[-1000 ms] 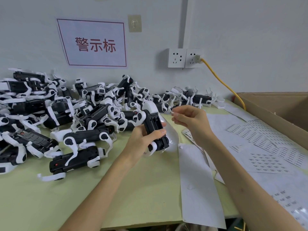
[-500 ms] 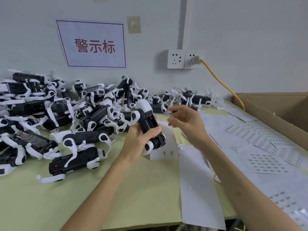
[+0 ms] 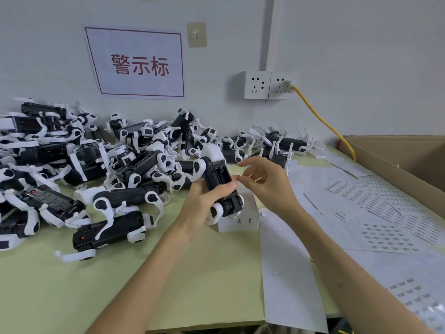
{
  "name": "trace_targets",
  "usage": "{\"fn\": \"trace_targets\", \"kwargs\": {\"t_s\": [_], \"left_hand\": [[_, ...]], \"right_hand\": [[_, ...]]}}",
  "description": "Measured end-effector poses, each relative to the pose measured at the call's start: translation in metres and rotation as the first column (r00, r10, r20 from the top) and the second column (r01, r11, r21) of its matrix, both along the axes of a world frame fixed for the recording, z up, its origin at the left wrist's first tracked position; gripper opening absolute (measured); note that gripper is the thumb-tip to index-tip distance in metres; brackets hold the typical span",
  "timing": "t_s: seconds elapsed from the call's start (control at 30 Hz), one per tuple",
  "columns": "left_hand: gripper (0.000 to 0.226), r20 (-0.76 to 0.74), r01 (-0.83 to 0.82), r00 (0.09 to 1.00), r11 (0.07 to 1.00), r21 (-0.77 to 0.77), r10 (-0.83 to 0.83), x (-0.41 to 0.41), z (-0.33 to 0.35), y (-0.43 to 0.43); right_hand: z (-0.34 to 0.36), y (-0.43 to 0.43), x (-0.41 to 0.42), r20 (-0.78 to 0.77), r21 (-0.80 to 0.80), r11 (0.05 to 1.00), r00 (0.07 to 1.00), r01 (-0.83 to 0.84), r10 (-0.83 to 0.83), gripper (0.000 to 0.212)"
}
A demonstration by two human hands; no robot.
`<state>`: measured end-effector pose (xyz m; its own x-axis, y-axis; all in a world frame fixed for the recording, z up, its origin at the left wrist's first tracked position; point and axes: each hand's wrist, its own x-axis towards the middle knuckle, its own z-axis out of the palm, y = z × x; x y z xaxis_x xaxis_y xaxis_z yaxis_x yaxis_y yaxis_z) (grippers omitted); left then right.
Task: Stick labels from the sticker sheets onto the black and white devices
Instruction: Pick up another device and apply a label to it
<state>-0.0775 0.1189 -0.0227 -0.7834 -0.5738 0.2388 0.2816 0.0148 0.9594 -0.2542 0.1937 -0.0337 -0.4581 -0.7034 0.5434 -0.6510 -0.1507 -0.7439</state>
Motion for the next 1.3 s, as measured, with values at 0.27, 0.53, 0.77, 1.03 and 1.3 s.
{"fn": "trace_targets", "kwargs": {"t_s": [0.27,0.53,0.77,1.03,1.3], "left_hand": [[0.016,-0.061,0.001,0.998,0.996,0.088,0.005,0.003,0.003,-0.001],[0.011,-0.026,0.035,0.999,0.998,0.044,-0.034,0.004,0.004,0.005],[0.027,-0.004,0.027,1.000,1.000,-0.013,-0.027,0.000,-0.003,0.002],[0.023,-0.034,0.054,0.998,0.998,-0.034,-0.055,0.000,-0.002,0.002],[0.026,-0.030,0.050,0.998,0.998,-0.026,-0.051,-0.001,-0.005,0.000]], "right_hand": [[0.003,-0.001,0.001,0.295,0.052,0.999,0.955,-0.009,-0.007,0.018],[0.007,0.002,0.002,0.685,-0.015,0.976,0.709,-0.216,0.167,0.012],[0.009,0.001,0.006,0.869,-0.108,0.947,0.434,-0.302,0.238,0.017],[0.014,0.003,0.013,0.902,-0.087,0.944,0.378,-0.317,0.210,0.043],[0.015,0.002,0.014,0.909,-0.095,0.956,0.367,-0.277,0.197,0.026]]}}
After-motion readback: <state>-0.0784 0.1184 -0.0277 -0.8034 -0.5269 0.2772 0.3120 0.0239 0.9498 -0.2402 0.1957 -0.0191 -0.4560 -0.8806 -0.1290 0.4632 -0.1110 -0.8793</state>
